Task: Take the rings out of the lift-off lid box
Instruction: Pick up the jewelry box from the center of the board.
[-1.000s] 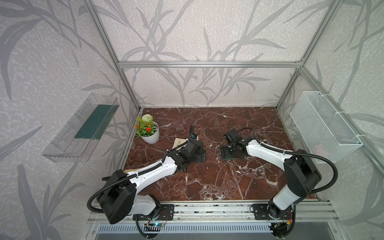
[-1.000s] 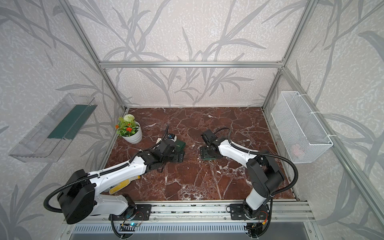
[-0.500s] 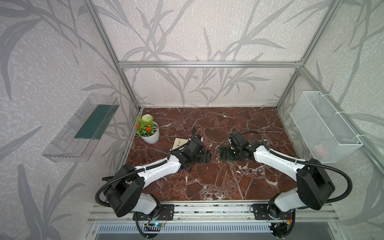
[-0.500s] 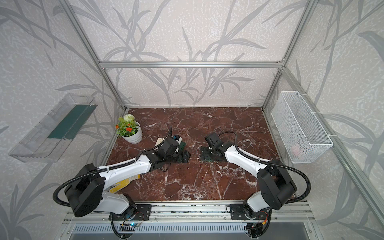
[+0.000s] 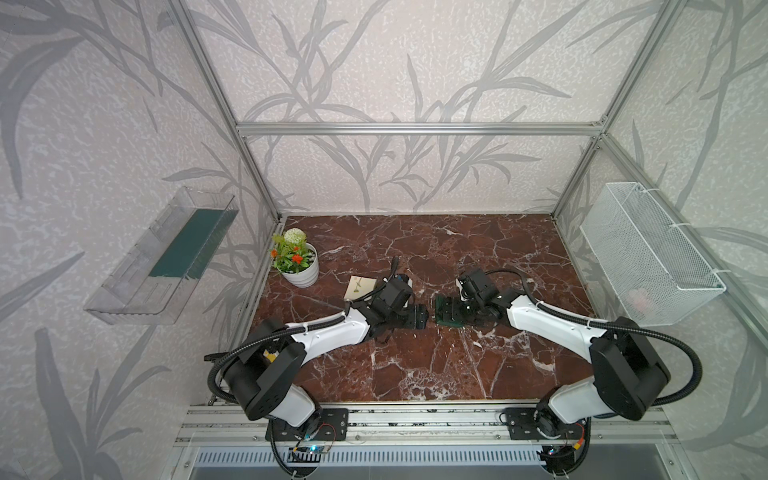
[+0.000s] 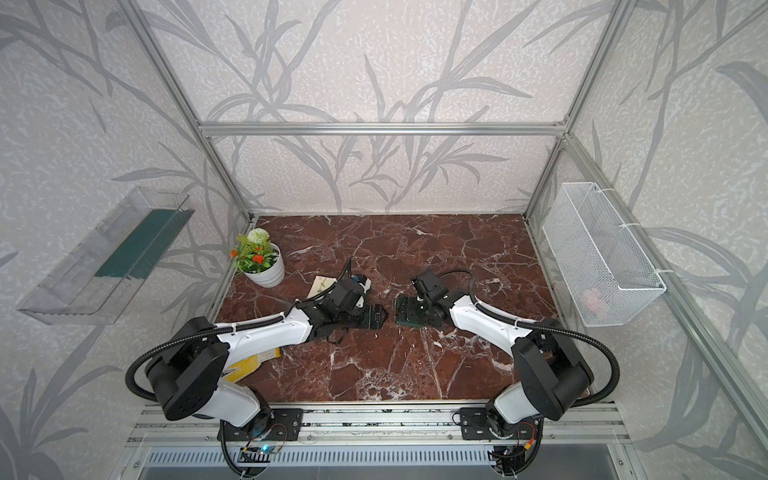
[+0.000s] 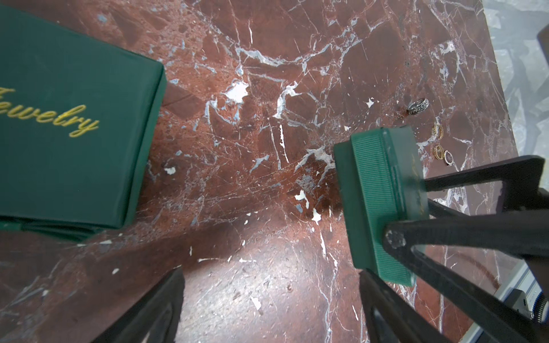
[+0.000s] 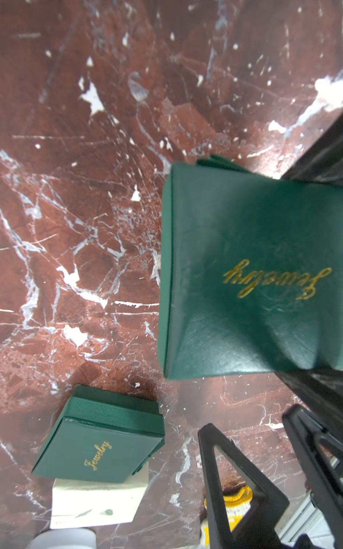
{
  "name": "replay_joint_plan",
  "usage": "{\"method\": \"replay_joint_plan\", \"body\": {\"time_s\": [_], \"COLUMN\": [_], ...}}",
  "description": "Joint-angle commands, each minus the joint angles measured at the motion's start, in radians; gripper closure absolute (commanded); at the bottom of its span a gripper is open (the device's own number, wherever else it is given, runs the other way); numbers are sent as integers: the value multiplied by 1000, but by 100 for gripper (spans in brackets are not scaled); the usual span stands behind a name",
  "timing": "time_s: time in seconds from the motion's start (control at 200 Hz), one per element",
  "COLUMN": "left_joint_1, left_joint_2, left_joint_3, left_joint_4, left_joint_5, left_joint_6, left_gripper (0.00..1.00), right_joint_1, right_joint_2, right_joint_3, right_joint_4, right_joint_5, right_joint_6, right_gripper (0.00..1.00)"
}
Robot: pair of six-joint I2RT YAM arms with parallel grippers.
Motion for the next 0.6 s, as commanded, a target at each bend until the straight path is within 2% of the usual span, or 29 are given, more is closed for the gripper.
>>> {"method": "replay_joint_plan", "body": {"time_s": [0.0, 0.595], "left_joint_1": [-5, -7], "left_joint_2": [26, 24], "left_joint_3": [20, 11], "left_joint_4": [13, 29], "left_joint_5": [18, 34], "left_joint_6": [-15, -24], "left_gripper": [11, 12], "right_joint_1": [-4, 15], "right_joint_2": [-19, -39], "right_joint_3": [-5, -36], "right_joint_4": [37, 81], "right_joint_5": [-39, -60], "right_joint_6": [29, 73], "right_gripper": [17, 18]}}
